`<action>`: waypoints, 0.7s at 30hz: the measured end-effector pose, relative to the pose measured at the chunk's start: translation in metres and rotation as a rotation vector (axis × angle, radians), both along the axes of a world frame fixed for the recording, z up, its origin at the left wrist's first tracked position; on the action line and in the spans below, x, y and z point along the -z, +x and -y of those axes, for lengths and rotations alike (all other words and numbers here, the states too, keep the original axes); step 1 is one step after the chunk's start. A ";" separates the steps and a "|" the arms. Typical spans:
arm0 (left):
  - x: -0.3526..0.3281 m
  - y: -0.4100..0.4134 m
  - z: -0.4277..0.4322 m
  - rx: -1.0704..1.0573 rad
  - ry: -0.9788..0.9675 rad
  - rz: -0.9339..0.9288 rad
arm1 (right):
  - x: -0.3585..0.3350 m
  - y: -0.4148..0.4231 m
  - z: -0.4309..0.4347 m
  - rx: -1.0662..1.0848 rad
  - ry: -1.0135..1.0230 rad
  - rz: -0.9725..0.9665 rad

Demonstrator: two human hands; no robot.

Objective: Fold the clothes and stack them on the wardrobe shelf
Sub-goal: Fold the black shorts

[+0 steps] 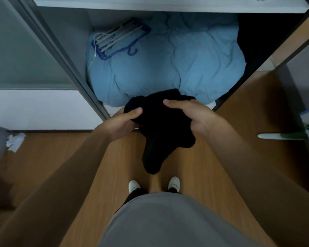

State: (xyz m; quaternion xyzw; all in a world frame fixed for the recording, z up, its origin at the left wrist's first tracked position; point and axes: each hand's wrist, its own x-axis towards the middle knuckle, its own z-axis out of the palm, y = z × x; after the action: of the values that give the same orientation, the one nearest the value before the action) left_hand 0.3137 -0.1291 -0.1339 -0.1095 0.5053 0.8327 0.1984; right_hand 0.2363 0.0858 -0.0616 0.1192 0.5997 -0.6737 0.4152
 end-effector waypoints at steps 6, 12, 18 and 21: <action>-0.029 -0.023 -0.018 -0.212 -0.080 0.131 | 0.007 -0.009 -0.031 0.287 -0.378 0.031; -0.048 -0.030 -0.023 -0.283 -0.007 0.275 | 0.043 0.033 -0.023 0.174 -0.414 0.035; -0.034 -0.012 0.000 -0.176 0.022 0.159 | 0.036 0.026 -0.015 0.159 -0.249 -0.179; -0.027 -0.004 -0.002 0.007 -0.119 0.152 | 0.026 0.017 -0.013 0.146 -0.144 -0.069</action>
State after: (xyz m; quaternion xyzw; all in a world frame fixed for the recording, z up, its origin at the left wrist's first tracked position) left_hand 0.3097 -0.1269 -0.1068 -0.1823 0.5376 0.7898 0.2323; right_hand 0.2537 0.0986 -0.0879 0.1094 0.5534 -0.7471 0.3516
